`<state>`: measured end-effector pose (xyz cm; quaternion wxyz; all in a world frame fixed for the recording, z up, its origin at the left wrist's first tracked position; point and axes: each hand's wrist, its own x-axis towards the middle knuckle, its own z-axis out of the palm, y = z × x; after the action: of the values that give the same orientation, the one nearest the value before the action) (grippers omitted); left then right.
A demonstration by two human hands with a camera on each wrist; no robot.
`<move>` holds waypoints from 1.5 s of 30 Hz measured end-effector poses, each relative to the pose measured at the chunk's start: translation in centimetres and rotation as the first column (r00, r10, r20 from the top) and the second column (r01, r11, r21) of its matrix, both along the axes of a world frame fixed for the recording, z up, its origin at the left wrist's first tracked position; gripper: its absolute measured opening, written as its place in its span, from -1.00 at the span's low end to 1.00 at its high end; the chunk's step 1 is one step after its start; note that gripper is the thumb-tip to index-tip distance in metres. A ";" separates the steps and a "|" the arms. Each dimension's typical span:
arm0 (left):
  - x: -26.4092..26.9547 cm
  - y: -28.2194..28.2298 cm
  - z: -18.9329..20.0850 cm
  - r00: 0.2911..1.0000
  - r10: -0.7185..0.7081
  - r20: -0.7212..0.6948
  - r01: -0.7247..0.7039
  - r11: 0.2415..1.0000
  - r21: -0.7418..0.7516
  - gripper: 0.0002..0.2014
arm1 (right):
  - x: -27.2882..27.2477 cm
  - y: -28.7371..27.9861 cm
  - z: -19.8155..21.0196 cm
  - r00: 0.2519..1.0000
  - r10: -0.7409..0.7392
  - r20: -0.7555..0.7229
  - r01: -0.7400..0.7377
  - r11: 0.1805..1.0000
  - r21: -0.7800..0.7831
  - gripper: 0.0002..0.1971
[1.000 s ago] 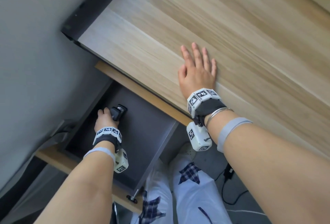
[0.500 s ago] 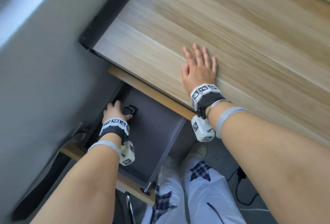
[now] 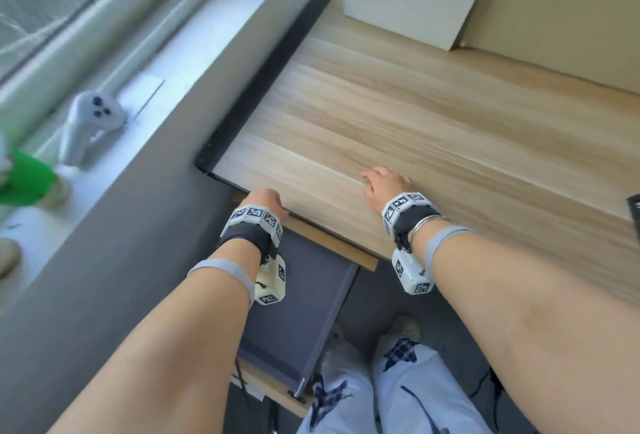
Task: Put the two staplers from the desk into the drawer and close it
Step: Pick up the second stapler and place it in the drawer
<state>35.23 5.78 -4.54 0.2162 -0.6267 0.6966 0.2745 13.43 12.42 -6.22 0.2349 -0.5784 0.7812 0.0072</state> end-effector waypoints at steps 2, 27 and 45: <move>-2.4 -0.6 1.9 0.999 -0.050 -0.005 0.050 0.999 -0.022 -0.70 | -2.0 0.5 1.2 0.999 -0.043 -0.008 0.044 0.999 0.019 -0.59; -38.0 4.9 1.3 0.836 -0.537 -0.116 0.535 0.843 -0.049 -0.73 | -34.1 18.8 2.7 0.572 -0.783 -0.246 0.818 0.568 0.094 -0.47; -31.5 3.3 0.8 0.865 -0.487 -0.120 0.476 0.872 -0.110 -0.71 | -27.7 14.6 3.2 0.622 -0.781 -0.065 0.771 0.595 0.229 -0.34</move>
<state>3.74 9.11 -3.71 0.2027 -0.4191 0.8548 0.2293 -14.24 27.02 -3.06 0.2973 -0.1495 0.9429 -0.0156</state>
